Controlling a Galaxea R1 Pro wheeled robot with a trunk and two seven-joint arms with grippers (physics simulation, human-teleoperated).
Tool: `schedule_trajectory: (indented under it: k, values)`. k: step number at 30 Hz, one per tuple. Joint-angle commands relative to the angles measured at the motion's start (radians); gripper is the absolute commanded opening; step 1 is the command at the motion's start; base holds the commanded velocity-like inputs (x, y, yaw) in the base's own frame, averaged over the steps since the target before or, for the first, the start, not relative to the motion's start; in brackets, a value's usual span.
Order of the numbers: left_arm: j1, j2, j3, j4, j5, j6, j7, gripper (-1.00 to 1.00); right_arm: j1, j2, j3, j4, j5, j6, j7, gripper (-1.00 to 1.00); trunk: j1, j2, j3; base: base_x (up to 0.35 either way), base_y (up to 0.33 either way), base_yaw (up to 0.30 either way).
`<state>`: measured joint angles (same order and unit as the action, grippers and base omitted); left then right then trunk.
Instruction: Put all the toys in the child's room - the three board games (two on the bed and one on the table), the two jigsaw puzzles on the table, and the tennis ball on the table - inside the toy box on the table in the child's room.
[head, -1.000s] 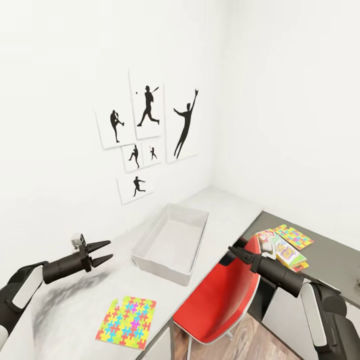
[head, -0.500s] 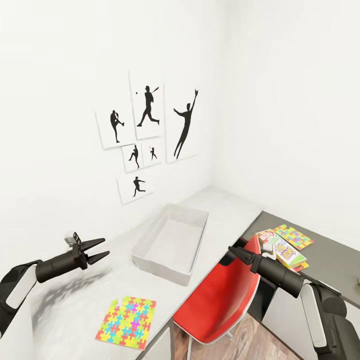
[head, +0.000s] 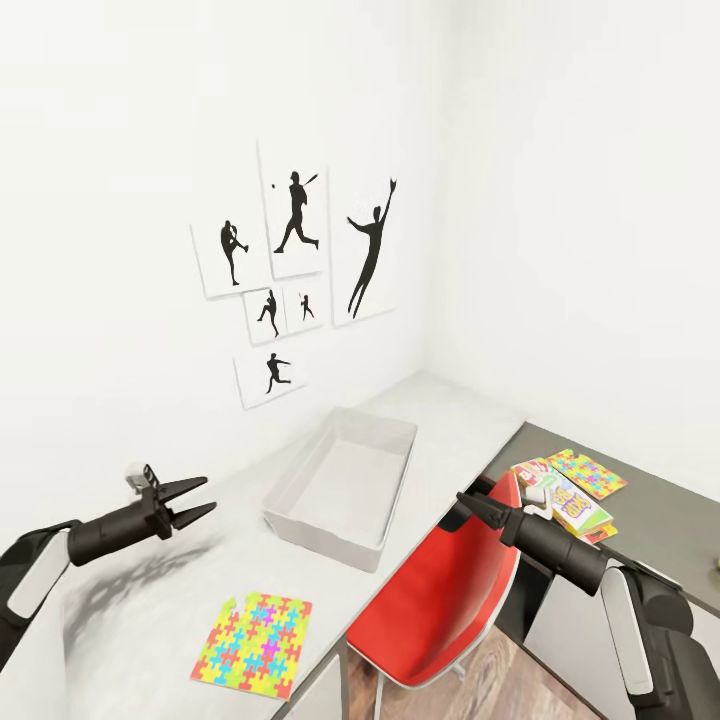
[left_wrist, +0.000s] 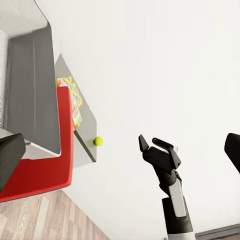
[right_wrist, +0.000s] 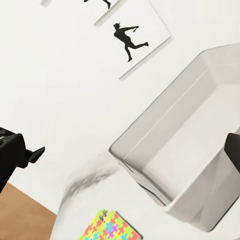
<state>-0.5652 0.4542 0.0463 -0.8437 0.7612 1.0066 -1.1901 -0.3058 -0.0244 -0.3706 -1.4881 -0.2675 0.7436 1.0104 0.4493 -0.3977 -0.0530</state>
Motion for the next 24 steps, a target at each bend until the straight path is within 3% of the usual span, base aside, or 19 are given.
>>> schedule_trajectory:
  k: [1,15,24]
  values:
    - [-0.001,0.003,0.0,0.0,0.001,0.006,-0.002,1.0,-0.001,0.0,-0.001,0.0,-0.004,0.006,0.002,1.0,0.001,-0.002,-0.002,-0.006,0.0,0.0]
    - [-0.001,0.011,0.0,0.0,0.001,0.005,-0.002,1.0,-0.001,0.001,0.001,0.003,-0.006,0.002,0.018,1.0,0.001,-0.002,0.005,-0.113,0.0,-0.213]
    - [-0.001,0.011,-0.001,0.0,0.002,0.004,-0.002,1.0,-0.001,0.001,0.002,0.003,-0.006,0.002,0.02,1.0,0.001,-0.002,0.012,-0.206,0.0,-0.26]
